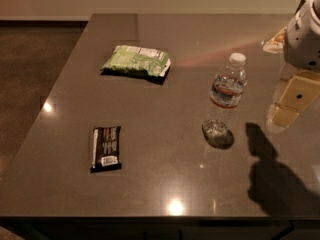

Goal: Pick water bottle

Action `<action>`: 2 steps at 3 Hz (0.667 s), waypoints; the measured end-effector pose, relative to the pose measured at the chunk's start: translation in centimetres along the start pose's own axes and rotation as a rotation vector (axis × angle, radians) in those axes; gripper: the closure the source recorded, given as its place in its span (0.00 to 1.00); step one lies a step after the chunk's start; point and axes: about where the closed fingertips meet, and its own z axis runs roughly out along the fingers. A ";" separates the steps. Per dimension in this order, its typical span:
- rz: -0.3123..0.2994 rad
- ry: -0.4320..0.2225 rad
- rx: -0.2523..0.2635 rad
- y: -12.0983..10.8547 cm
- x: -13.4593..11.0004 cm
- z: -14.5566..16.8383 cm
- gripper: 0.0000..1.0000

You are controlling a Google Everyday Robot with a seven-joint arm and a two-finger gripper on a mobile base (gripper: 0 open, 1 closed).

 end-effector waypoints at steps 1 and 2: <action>0.001 -0.013 0.000 -0.1 -0.2 0.0 0.00; 0.011 -0.105 -0.010 -0.6 -1.3 -0.1 0.00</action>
Offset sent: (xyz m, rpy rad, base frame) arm 0.0169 0.0208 0.0065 0.2225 -0.0152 0.0383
